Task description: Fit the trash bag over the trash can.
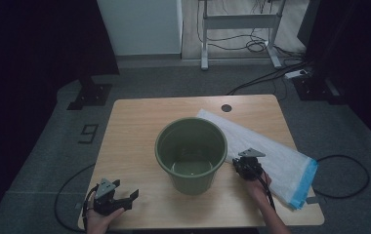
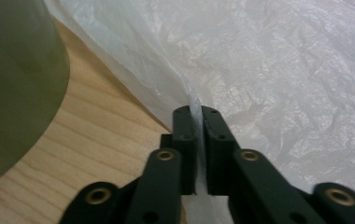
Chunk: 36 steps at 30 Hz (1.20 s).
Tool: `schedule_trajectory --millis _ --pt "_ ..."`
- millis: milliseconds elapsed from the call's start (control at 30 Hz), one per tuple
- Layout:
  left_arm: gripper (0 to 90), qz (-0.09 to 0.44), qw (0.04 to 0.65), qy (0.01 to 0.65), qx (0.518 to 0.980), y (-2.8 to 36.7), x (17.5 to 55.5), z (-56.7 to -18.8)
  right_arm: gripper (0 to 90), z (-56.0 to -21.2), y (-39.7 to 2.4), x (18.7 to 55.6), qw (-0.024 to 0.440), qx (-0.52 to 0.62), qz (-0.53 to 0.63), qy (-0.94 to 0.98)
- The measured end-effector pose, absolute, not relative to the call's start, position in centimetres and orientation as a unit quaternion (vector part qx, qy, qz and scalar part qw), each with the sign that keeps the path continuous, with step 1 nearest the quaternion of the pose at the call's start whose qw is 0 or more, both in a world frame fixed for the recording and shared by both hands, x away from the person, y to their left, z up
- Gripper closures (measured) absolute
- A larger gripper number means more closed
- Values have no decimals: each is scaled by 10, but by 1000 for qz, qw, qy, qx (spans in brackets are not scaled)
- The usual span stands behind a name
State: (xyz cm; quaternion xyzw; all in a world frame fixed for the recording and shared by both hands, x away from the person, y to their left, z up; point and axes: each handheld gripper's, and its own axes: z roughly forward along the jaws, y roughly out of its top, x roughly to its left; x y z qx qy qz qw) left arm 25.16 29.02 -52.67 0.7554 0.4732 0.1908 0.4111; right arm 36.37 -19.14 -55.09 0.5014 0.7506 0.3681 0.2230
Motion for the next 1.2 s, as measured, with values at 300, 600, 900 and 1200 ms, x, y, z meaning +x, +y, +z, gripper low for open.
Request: schedule_trajectory --millis 300,600,900,1200 --pt "113 191 410 475 755 291 252 -527 887 -528 -213 356 241 522 445 687" --pt "113 193 406 475 756 289 252 -528 887 -483 -235 344 264 518 532 616" --pt "112 193 405 477 756 290 252 -528 887 -442 -238 332 313 490 565 585" --pt "113 193 406 479 754 291 252 -528 888 -403 -239 322 334 464 595 565"
